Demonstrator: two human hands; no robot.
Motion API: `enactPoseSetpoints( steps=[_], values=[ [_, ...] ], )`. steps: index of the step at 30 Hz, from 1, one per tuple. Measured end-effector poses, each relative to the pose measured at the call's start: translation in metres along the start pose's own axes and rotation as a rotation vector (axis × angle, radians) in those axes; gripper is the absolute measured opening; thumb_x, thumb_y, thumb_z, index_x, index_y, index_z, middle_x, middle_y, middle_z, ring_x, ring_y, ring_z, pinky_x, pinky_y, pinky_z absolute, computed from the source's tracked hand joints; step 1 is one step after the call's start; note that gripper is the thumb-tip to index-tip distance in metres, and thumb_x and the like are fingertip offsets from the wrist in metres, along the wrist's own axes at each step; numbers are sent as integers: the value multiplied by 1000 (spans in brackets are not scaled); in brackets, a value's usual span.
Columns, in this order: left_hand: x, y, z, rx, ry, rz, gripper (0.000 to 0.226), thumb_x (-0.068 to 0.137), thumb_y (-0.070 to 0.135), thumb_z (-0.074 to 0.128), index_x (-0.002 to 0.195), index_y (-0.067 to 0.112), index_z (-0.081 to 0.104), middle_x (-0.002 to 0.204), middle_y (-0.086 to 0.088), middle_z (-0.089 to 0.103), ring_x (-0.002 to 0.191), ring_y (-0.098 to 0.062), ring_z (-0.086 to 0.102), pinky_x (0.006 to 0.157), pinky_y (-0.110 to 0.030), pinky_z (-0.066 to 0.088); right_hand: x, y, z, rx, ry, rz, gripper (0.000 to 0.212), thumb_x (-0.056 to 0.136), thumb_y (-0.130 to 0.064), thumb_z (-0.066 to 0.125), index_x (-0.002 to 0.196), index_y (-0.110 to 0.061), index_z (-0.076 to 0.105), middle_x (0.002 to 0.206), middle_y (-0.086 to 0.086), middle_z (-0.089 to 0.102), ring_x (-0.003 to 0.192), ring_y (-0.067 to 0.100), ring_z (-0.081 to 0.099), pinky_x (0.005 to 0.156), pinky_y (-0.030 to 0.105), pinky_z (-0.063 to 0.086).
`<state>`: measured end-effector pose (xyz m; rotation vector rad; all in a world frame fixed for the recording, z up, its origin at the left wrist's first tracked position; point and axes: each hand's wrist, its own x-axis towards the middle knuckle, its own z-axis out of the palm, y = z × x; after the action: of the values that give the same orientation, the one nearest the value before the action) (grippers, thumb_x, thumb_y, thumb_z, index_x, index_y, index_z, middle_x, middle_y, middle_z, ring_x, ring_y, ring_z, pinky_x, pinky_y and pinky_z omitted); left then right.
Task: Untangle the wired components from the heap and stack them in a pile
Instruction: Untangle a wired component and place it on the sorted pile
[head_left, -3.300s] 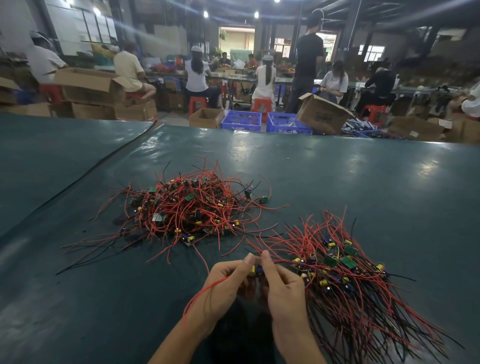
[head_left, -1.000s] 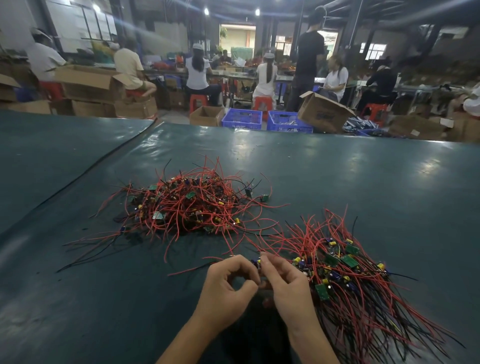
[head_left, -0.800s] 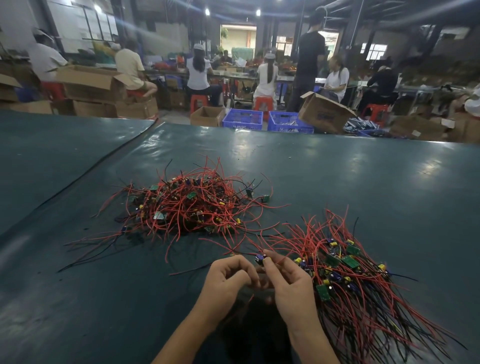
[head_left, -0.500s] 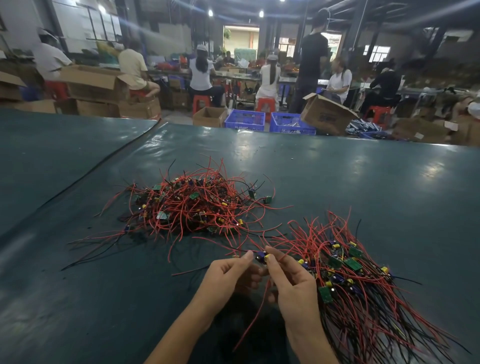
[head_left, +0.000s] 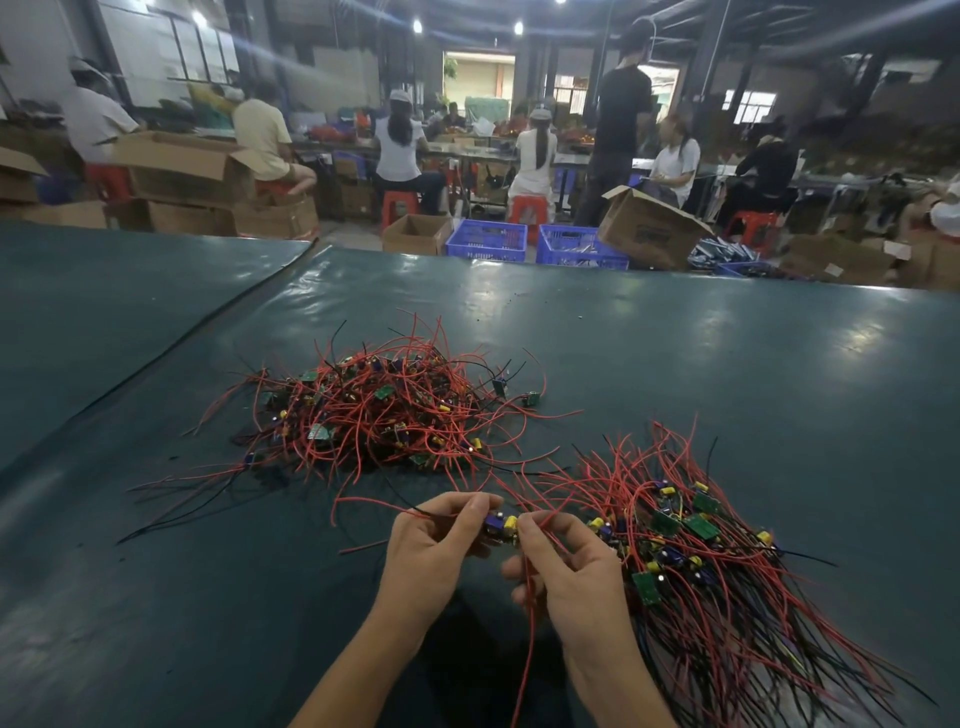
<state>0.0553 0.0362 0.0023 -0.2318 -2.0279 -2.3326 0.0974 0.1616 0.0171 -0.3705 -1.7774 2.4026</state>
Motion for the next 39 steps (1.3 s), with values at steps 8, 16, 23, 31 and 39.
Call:
enactPoseSetpoints(
  steps=[8, 16, 23, 31, 39],
  values=[
    [1, 2, -2, -123, 9, -75, 29, 74, 42, 66, 89, 20, 79, 83, -7, 74, 74, -17, 68, 69, -24, 56, 2, -6, -3, 78, -50, 107, 6, 86, -12, 65, 88, -6, 62, 57, 9, 64, 37, 12, 48, 34, 20, 36],
    [-1, 2, 0, -100, -152, -160, 40, 65, 50, 80, 80, 13, 78, 75, -9, 71, 72, -19, 65, 70, -28, 53, 0, -10, -7, 265, -189, 255, 26, 77, -23, 63, 94, -6, 72, 65, 8, 64, 47, 11, 52, 37, 19, 34],
    [2, 2, -7, -179, -143, -107, 32, 70, 37, 79, 87, 10, 77, 77, -9, 71, 69, -15, 63, 67, -22, 52, -2, -10, -6, 404, -260, 223, 28, 77, -8, 62, 101, -9, 77, 89, 7, 72, 52, 8, 55, 37, 19, 35],
    [-3, 2, -1, -108, -219, -79, 20, 76, 33, 74, 88, 16, 77, 75, -5, 70, 70, -12, 64, 66, -20, 51, 0, -3, 5, 173, 4, 47, 23, 68, -17, 71, 86, -5, 79, 77, 18, 71, 65, 24, 62, 58, 31, 51],
    [-3, 4, 1, -71, -224, -43, 16, 76, 30, 75, 88, 19, 77, 75, -7, 73, 72, -14, 69, 68, -19, 52, 0, -3, 6, 199, 107, 9, 13, 68, -17, 73, 74, -6, 79, 84, 23, 73, 80, 35, 69, 88, 52, 53]
  ],
)
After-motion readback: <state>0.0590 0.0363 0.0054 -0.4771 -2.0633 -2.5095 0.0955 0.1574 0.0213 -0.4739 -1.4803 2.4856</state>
